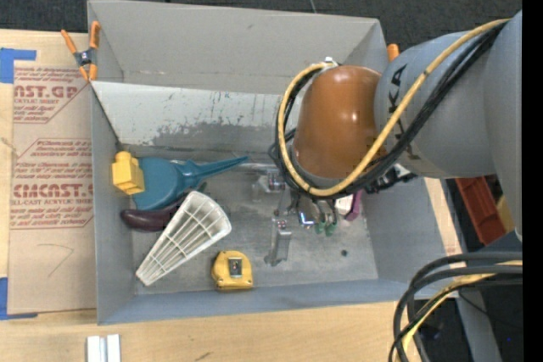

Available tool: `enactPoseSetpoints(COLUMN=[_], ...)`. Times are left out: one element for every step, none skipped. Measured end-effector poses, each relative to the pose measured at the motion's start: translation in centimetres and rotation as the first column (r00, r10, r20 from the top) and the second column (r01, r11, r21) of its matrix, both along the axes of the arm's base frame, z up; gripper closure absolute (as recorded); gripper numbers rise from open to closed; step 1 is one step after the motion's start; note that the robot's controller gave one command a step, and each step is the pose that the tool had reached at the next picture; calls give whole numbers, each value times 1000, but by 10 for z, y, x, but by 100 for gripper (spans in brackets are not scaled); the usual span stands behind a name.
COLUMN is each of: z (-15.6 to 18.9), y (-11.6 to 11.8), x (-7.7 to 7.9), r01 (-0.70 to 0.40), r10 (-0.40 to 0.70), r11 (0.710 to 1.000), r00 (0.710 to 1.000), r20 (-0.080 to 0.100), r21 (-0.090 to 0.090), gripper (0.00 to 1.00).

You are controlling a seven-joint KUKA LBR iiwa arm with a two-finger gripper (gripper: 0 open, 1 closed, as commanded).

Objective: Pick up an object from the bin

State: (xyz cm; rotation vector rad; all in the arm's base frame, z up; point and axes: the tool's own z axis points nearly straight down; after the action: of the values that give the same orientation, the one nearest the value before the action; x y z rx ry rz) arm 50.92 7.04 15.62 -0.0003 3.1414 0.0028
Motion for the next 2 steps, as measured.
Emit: enactPoseSetpoints(z=[0,-7], y=[0,30], x=[0,24], r01=[0,58], r10=[0,-58], r11=[1000,998], r00=[1000,998], r20=[0,1], r21=[0,-1], gripper=[0,0])
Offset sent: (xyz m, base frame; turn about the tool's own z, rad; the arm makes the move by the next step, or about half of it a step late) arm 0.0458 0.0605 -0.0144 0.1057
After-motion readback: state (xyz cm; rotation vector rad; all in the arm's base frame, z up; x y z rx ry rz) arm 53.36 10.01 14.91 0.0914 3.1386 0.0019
